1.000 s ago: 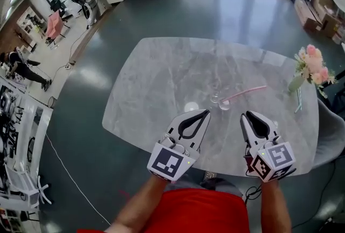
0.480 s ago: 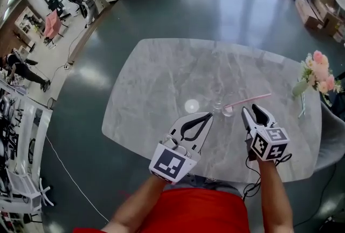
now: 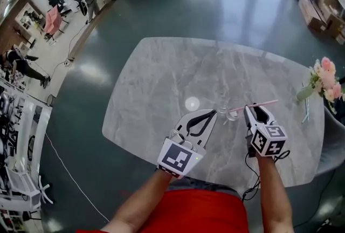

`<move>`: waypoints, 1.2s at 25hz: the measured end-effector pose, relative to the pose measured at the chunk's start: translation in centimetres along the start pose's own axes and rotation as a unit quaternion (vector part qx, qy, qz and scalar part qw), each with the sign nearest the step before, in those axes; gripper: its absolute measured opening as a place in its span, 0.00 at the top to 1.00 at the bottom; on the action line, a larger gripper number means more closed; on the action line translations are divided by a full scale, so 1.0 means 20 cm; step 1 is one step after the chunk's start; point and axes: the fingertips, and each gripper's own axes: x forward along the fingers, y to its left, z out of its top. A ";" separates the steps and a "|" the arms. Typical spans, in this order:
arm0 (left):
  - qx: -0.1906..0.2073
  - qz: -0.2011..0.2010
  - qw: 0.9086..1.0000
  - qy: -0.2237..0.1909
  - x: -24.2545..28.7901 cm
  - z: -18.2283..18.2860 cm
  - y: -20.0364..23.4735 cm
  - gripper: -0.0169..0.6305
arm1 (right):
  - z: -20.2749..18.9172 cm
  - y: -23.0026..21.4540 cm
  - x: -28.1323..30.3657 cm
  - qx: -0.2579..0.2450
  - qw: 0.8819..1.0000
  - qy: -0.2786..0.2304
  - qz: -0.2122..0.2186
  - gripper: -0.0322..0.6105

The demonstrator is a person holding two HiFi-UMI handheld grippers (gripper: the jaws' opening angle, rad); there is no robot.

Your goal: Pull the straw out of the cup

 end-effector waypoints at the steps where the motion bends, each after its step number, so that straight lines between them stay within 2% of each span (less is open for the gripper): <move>1: 0.003 -0.001 1.000 0.000 0.01 -0.01 0.01 0.95 | 0.00 0.01 0.01 -0.003 1.000 -0.001 0.001 0.76; 7: -0.001 -0.010 1.000 0.008 0.05 -0.05 0.00 0.95 | 0.04 0.01 0.02 -0.019 1.000 -0.007 -0.001 0.89; 9: -0.004 -0.012 1.000 0.012 0.05 -0.06 -0.01 0.95 | 0.05 0.02 0.03 -0.024 1.000 -0.008 0.001 0.90; 16: -0.006 -0.014 1.000 0.012 0.04 -0.06 -0.04 0.95 | 0.12 0.07 -0.03 -0.036 0.999 -0.028 0.013 0.90; 19: -0.027 -0.007 1.000 0.007 0.01 -0.02 -0.05 0.95 | 0.20 0.11 -0.11 -0.038 0.998 -0.048 0.025 0.90; 23: -0.014 -0.004 1.000 -0.007 -0.02 0.06 -0.06 0.95 | 0.32 0.18 -0.26 -0.039 0.994 -0.083 0.052 0.90; 26: -0.034 -0.005 0.999 -0.018 -0.06 0.12 -0.08 0.95 | 0.42 0.27 -0.39 -0.047 0.991 -0.106 0.072 0.90; 30: -0.028 -0.013 0.999 -0.025 -0.10 0.18 -0.10 0.95 | 0.50 0.39 -0.56 -0.057 0.983 -0.137 0.105 0.90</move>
